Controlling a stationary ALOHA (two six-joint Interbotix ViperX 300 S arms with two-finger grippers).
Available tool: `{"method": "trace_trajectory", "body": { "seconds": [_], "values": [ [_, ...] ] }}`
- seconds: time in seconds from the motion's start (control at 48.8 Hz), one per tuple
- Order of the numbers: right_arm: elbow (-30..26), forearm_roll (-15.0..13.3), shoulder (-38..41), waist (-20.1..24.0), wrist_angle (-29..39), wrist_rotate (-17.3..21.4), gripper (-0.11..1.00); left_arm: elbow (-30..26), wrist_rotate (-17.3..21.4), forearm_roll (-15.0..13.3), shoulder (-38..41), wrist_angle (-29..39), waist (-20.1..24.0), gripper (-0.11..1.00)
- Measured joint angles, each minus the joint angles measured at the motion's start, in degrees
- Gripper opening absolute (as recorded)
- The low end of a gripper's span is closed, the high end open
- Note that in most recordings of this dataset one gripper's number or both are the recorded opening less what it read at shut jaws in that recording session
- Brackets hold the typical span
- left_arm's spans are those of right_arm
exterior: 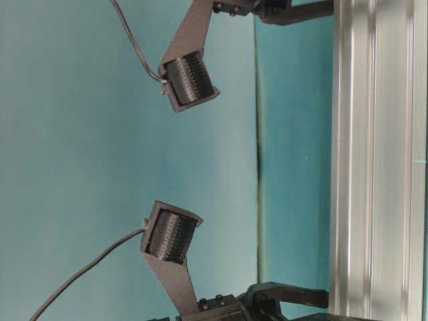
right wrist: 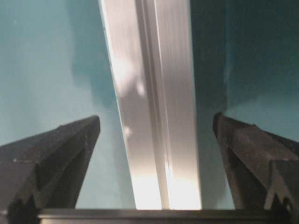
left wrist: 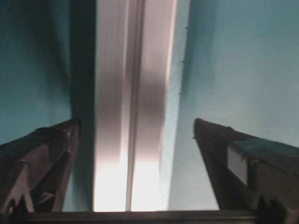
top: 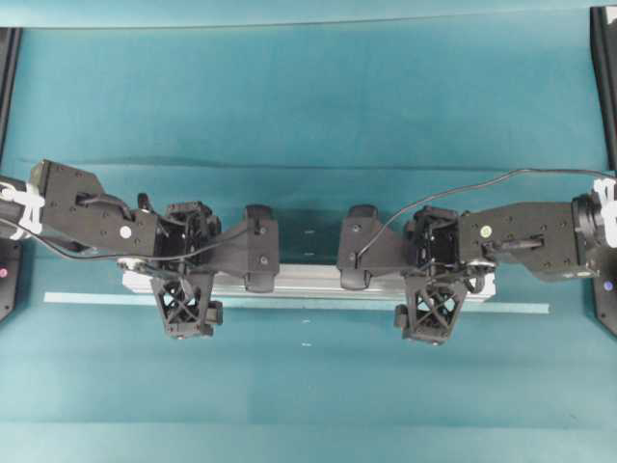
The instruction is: Lift the metal rail with both hands.
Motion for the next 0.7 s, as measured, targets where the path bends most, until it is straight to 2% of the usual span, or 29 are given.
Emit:
{"method": "trace_trajectory", "body": {
  "seconds": [0.123,0.266,0.389,0.697],
  "values": [
    [-0.4,-0.4,-0.9,-0.3,-0.4,0.0,0.99,-0.1,0.4,0.0,-0.9,1.1,-0.1,0.96],
    [-1.2,-0.5,-5.4,-1.7,-0.5,0.1,0.99,-0.5,0.7,-0.1,-5.3,3.8,-0.1,0.96],
    [-1.4,-0.6,-10.7,-3.1,-0.7,0.1,0.99,-0.6,0.7,-0.1,-10.2,5.8,0.0,0.96],
    [-1.3,-0.9,-22.6,-3.4,-3.0,-0.3,0.99,-0.6,0.9,-0.2,-24.3,5.8,-0.1,0.96]
  ]
}}
